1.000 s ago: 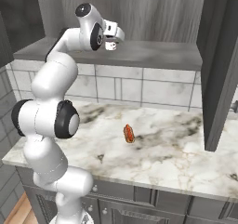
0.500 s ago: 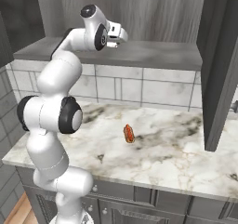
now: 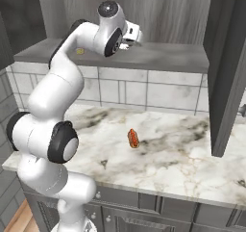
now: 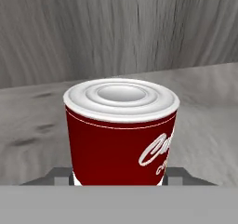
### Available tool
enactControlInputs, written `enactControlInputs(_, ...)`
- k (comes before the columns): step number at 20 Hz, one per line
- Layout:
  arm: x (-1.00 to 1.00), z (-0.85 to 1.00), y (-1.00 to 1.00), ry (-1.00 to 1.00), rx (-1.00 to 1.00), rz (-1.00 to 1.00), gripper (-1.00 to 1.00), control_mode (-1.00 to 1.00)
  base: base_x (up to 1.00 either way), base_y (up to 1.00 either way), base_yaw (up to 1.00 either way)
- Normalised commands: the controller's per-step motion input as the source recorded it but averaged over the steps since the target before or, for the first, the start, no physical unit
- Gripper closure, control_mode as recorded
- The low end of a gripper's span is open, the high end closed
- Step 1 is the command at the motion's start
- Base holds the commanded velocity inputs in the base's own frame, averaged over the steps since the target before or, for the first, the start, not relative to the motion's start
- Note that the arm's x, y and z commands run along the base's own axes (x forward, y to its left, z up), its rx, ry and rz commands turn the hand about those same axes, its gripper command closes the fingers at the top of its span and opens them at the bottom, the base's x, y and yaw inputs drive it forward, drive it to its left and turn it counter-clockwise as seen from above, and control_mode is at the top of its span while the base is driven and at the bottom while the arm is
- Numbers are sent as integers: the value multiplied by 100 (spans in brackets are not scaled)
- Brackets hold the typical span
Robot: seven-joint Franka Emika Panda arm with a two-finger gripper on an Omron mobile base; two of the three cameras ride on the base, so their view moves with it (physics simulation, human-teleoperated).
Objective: Restock the canned food cabinet by taking the new fresh canned food from the counter and placing it in the cabinet. Then, take the old canned food from the cabinet and place it on the counter.
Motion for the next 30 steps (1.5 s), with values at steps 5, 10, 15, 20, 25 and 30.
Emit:
enactControlInputs(5, -100, 24, -61, -6, 9, 34, 100, -100, 0, 0, 0)
enactControlInputs(10, -100, -55, -5, 4, -2, 43, 100, -100, 0, 0, 0)
enactControlInputs(15, -96, -100, 55, 20, -10, 46, 100, -100, 0, 0, 0)
enactControlInputs(20, -7, -100, 83, 18, 1, 40, 100, -100, 0, 0, 0)
enactControlInputs(25, 11, -100, 95, 0, 21, 36, 100, -100, 0, 0, 0)
enactControlInputs(30, 0, -100, 82, 0, 26, 31, 100, -100, 0, 0, 0)
